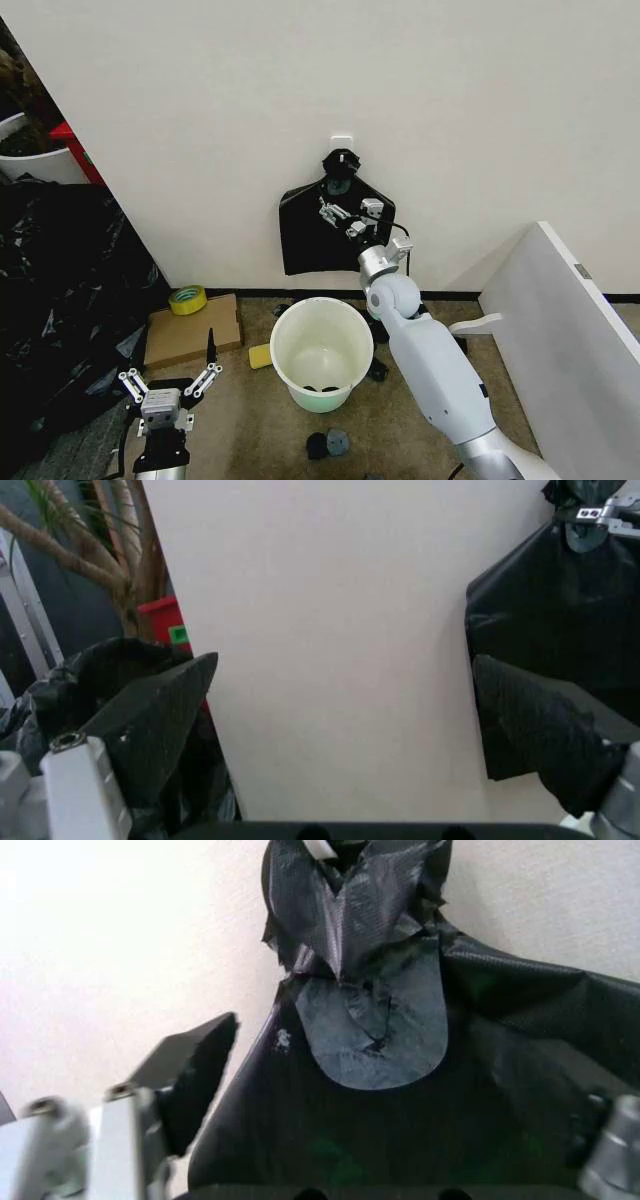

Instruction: Place the garbage bag over the trash bin.

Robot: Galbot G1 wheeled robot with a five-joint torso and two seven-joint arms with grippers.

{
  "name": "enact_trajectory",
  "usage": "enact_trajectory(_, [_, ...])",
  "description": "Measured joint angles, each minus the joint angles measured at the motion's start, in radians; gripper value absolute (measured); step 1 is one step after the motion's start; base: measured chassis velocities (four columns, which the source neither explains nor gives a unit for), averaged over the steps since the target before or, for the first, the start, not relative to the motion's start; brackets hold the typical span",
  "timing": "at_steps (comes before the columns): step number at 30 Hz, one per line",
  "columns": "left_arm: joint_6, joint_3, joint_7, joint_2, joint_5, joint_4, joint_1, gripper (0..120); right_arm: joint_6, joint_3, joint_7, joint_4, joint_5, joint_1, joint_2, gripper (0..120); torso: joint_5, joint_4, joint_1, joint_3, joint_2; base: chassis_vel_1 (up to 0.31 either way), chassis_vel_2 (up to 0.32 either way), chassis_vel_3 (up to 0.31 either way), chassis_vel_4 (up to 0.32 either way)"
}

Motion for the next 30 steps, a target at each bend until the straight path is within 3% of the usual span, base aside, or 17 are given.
enact_trajectory(22, [0.006, 0.002, -0.001, 0.001, -0.004, 0.0, -0.007, 100, 0.011, -0.007, 0.011, 0.001, 0.0, 0.004, -0.018, 1, 0.0, 0.0002, 0.0, 0.0, 0.0, 0.0, 0.0, 0.0, 0.0])
enact_trajectory(30, [0.006, 0.001, -0.006, 0.007, -0.006, -0.002, -0.006, 100, 0.02, -0.007, 0.016, 0.043, -0.005, -0.034, -0.037, 0, 0.0, 0.0003, 0.0, 0.0, 0.0, 0.0, 0.0, 0.0, 0.0])
